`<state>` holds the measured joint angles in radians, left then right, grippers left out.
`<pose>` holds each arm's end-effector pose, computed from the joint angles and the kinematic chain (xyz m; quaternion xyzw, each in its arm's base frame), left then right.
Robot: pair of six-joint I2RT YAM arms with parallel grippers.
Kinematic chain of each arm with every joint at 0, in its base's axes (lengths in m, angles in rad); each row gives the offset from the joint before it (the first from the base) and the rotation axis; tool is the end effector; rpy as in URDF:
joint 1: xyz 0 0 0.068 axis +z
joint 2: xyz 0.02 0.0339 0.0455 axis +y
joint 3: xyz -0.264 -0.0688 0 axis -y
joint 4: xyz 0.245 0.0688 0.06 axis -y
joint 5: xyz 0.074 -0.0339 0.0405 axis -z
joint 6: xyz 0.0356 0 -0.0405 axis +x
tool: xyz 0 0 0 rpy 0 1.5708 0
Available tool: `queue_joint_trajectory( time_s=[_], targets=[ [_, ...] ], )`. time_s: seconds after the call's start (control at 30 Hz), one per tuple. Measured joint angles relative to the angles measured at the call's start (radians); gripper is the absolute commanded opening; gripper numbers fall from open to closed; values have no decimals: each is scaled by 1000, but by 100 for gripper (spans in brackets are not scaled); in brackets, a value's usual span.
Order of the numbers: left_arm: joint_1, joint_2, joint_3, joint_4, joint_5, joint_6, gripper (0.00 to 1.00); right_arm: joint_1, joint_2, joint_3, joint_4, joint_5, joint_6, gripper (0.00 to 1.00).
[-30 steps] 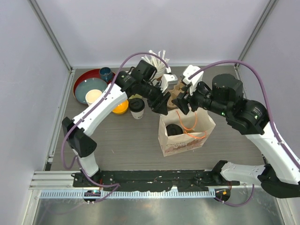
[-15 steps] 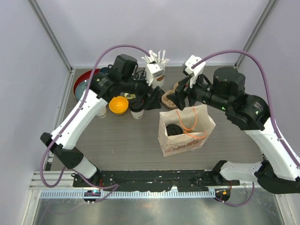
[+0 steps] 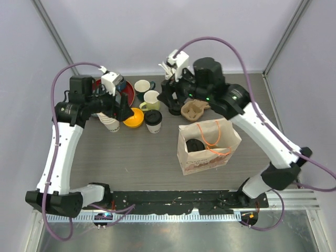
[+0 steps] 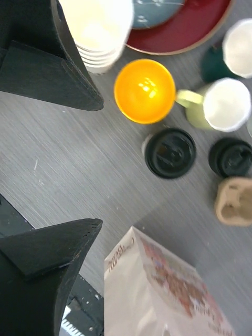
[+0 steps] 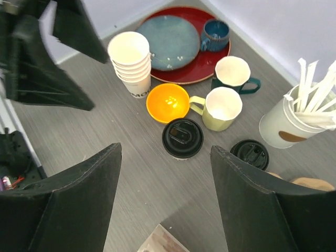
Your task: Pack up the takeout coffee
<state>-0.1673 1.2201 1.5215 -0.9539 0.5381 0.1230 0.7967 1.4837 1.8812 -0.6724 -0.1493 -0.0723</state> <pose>0.2223 -0.0560 0.4280 0.2416 0.8381 -0.2477 0.4219 0.2093 0.2217 0.4970 -0.3755 0.7023 0.2689 0.5417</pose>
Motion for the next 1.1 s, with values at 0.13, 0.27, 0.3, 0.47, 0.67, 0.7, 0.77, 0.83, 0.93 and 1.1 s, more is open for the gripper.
queue_joint_trajectory(
  time_s=[0.13,0.27,0.3,0.47,0.67,0.7,0.77,0.83,0.93,1.1],
  targets=[
    [141,-40,-100,-4,1,12,88,16,155,50,-2,41,0,71],
    [262,-59,-154,-5,-32,19,87,63,345,162,-48,87,-19,63],
    [277,-63,-161,-6,-41,21,87,76,396,208,-72,98,-30,62],
    [310,-85,-178,-6,-85,39,87,120,597,362,-168,163,-75,58],
    [325,-87,-182,-6,-98,45,87,157,703,388,-222,273,-51,58],
    [327,-87,-183,-6,-98,45,87,161,715,388,-225,293,-45,58],
    [330,-87,-184,-6,-97,45,87,167,736,388,-228,325,-32,58],
    [330,-88,-184,-6,-96,46,87,170,752,388,-228,358,-24,57],
    [331,-88,-184,-6,-92,47,87,171,760,385,-224,385,-19,53],
    [332,-88,-186,-7,-83,50,87,171,760,366,-198,401,-23,50]
  ],
)
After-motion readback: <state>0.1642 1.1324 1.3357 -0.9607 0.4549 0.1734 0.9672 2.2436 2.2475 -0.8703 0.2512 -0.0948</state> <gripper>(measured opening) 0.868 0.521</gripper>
